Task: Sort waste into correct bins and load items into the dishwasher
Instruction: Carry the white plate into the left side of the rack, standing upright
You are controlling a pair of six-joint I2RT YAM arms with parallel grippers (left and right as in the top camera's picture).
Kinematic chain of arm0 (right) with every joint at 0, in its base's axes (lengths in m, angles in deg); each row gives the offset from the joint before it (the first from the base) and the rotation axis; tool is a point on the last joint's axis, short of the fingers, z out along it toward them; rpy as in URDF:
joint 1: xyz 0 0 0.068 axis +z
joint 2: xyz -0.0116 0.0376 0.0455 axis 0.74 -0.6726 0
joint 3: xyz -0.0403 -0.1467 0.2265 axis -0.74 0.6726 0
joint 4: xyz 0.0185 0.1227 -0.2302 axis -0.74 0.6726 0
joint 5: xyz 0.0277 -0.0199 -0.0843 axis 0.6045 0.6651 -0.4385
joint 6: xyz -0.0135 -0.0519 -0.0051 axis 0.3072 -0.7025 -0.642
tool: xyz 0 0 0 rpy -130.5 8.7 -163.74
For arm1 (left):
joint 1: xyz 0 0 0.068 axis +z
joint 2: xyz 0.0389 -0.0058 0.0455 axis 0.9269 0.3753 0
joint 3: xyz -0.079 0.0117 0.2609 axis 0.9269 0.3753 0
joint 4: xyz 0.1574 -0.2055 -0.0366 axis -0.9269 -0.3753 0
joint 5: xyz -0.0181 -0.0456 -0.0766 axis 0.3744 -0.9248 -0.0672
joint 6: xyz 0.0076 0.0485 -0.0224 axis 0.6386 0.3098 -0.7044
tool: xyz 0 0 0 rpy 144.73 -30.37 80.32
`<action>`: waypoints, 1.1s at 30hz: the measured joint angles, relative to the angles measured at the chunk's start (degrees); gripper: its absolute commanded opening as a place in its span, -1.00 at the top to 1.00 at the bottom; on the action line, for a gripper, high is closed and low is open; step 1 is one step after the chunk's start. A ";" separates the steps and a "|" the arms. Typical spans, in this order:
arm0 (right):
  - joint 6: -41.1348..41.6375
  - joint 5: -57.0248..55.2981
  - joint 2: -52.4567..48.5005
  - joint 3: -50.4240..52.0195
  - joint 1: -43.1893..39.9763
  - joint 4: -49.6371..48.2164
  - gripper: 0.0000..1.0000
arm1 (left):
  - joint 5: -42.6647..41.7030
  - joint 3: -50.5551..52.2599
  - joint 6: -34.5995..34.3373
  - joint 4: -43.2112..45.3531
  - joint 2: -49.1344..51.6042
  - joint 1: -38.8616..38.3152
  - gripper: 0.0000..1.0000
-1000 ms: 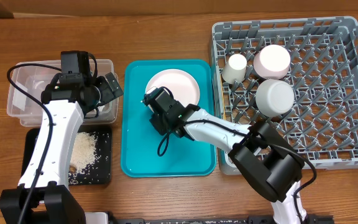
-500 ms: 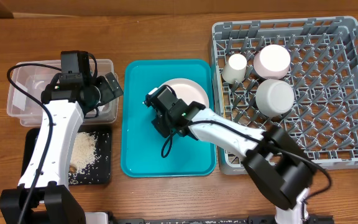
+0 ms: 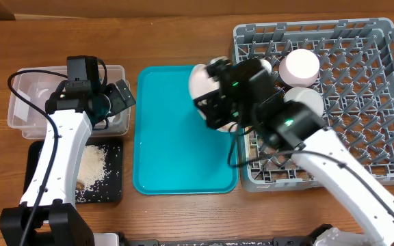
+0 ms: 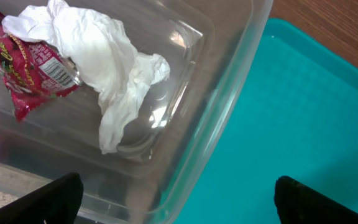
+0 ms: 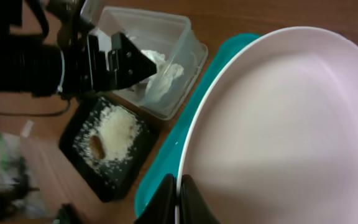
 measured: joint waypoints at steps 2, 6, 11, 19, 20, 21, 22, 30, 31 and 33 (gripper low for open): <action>1.49 6.14 -0.07 0.02 -4.81 1.05 0.92 | 0.00 0.00 0.00 -0.02 0.00 0.00 -1.00; 2.97 17.29 -0.15 0.02 -13.62 2.03 0.92 | -0.02 0.00 0.00 0.00 0.00 0.00 -1.00; 4.02 27.65 -0.15 0.02 -23.19 5.31 0.92 | 0.00 0.00 0.00 0.02 0.00 0.00 -1.00; 4.09 30.29 -0.15 2.32 -26.95 7.76 0.92 | 0.02 0.00 0.00 0.00 0.00 0.00 -1.00; 4.09 30.53 -0.15 3.17 -27.04 7.78 0.92 | 0.00 0.00 0.00 -0.02 0.00 0.00 -1.00; 4.13 30.71 -0.17 3.89 -27.12 7.76 0.92 | 0.00 0.00 0.00 0.00 0.00 0.00 -1.00; 4.28 30.71 -0.17 4.66 -27.26 7.67 0.92 | 0.00 0.00 0.00 0.00 0.00 0.00 -1.00; 7.72 30.01 -0.39 7.93 -28.94 4.17 0.91 | 0.00 0.00 0.00 0.00 0.00 0.00 -1.00; 7.93 29.73 -0.48 7.93 -29.22 4.04 0.89 | 0.00 0.00 0.00 0.00 0.00 0.00 -1.00; 8.35 28.81 -0.59 7.93 -29.68 4.02 0.77 | 0.00 0.00 0.00 0.00 0.00 0.00 -1.00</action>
